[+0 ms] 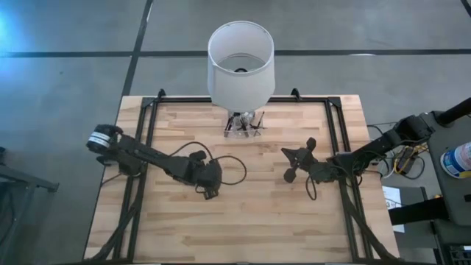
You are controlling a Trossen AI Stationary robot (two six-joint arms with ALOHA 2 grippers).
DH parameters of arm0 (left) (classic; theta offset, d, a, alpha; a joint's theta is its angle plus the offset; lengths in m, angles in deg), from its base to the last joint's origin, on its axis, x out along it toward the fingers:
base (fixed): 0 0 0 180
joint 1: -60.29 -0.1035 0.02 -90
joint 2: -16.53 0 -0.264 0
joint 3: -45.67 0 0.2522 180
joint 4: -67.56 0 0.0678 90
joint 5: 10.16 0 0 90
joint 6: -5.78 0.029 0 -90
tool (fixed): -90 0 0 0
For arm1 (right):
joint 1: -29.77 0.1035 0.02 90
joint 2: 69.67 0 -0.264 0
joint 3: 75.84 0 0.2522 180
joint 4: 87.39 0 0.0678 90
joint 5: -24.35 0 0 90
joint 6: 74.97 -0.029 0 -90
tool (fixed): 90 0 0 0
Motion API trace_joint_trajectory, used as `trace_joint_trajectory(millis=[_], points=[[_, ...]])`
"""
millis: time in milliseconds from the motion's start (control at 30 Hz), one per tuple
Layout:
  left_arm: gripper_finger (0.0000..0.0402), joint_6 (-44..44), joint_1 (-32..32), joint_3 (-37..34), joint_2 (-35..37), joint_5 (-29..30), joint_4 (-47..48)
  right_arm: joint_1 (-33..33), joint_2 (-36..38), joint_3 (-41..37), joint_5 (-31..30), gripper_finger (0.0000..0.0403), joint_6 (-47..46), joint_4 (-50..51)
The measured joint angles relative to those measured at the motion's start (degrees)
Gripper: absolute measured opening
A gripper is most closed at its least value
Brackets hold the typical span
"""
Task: Put items in baskets/containers
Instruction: Put the black eyeshadow brush into the transparent organizer
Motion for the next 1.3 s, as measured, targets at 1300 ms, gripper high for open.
trace_joint_trajectory(millis=[1300], points=[[0.0000,15.12,-13.24,-18.51,26.53,21.57,-47.01,0.00,0.00,0.00,0.20,0.0008,0.08,-0.02]])
